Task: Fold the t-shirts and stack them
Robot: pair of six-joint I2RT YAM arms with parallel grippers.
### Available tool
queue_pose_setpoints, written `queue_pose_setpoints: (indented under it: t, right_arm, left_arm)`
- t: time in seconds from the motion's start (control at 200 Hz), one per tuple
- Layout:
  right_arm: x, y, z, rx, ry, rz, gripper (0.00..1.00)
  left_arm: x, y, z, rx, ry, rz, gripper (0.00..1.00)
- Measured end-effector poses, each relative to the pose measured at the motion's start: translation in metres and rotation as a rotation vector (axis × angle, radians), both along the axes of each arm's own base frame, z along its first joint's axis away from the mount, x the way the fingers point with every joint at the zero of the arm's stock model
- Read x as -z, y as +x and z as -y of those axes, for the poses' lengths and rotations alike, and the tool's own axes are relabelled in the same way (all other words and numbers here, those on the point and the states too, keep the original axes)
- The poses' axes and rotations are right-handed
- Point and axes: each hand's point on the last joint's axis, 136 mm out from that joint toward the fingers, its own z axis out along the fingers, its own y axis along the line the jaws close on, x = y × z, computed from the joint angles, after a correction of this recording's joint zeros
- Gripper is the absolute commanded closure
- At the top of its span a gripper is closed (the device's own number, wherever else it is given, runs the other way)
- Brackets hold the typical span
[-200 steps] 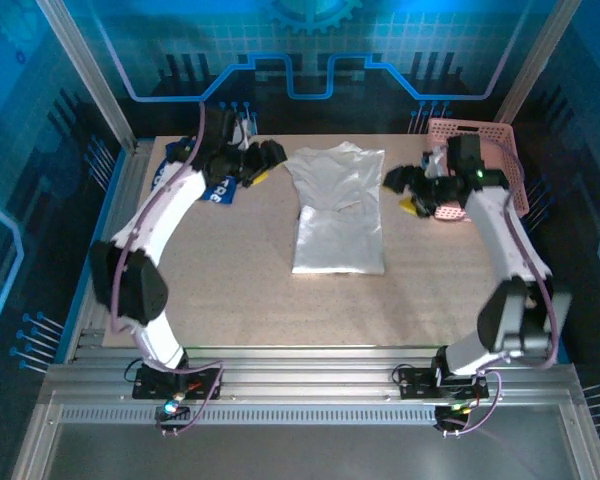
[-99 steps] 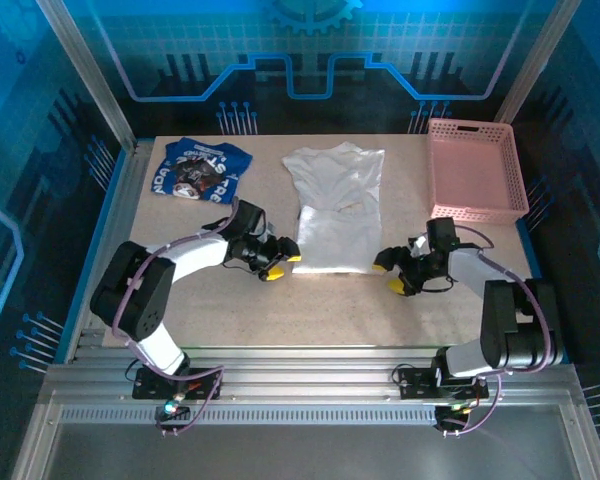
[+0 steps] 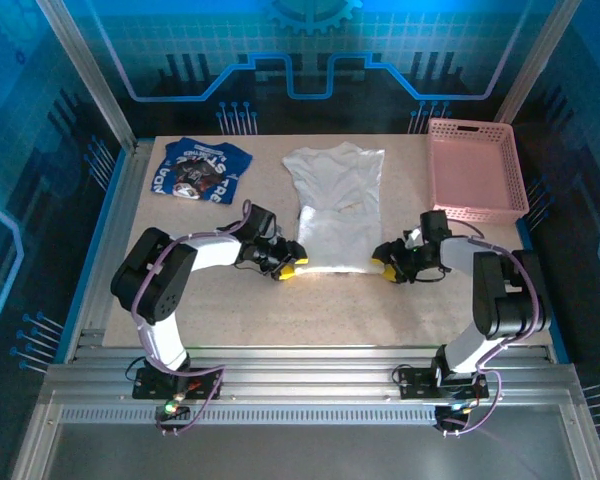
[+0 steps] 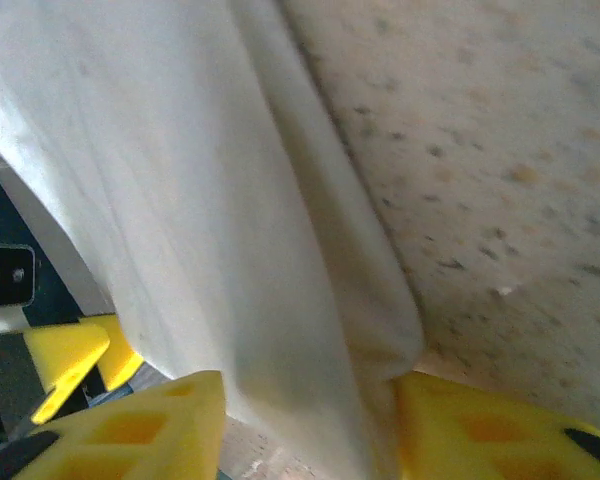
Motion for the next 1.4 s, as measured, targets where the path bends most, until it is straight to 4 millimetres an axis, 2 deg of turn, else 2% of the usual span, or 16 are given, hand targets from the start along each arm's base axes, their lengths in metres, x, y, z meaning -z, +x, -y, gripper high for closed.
queue_pose_setpoints:
  t: [0.095,0.21,0.33,0.41,0.535,0.66,0.86,1.005,1.106,1.201,1.296,1.401]
  right_arm:
    - [-0.003,0.007,-0.004,-0.006,0.002,0.005,0.88]
    - [-0.006,0.009,-0.005,-0.017,-0.002,0.010,0.98]
    - [-0.006,-0.001,-0.004,-0.027,-0.016,-0.020,1.00]
    - [-0.014,-0.011,-0.003,-0.035,-0.027,-0.017,1.00]
    - [-0.034,-0.035,-0.004,-0.053,-0.039,0.011,1.00]
    - [-0.053,-0.071,-0.007,-0.073,-0.039,0.042,1.00]
    - [-0.062,-0.132,-0.015,-0.108,-0.028,0.022,1.00]
    - [-0.072,-0.161,-0.018,-0.103,-0.012,0.018,1.00]
    - [-0.080,-0.167,-0.017,-0.082,-0.003,0.016,1.00]
    - [-0.088,-0.160,-0.018,-0.081,-0.011,-0.007,1.00]
    - [-0.101,-0.139,-0.020,-0.095,-0.033,-0.013,1.00]
    - [-0.120,-0.099,-0.019,-0.101,-0.050,0.013,1.00]
  left_arm:
    - [0.002,0.003,0.003,0.002,0.001,-0.003,0.84]
    - [-0.002,0.007,0.006,0.002,-0.001,0.007,1.00]
    - [-0.004,0.003,0.002,0.012,0.021,0.010,1.00]
    - [-0.009,-0.007,-0.005,0.019,0.045,0.013,1.00]
    - [-0.025,-0.031,-0.009,0.052,0.074,0.043,1.00]
    - [-0.037,-0.070,-0.008,0.098,0.090,0.067,1.00]
    - [-0.051,-0.134,-0.004,0.144,0.106,0.055,1.00]
    - [-0.076,-0.156,-0.003,0.136,0.083,0.068,1.00]
    - [-0.090,-0.157,-0.008,0.099,0.069,0.079,1.00]
    - [-0.103,-0.147,-0.010,0.066,0.068,0.074,1.00]
    - [-0.118,-0.122,-0.010,0.015,0.048,0.082,1.00]
    - [-0.131,-0.084,-0.016,-0.049,0.029,0.087,1.00]
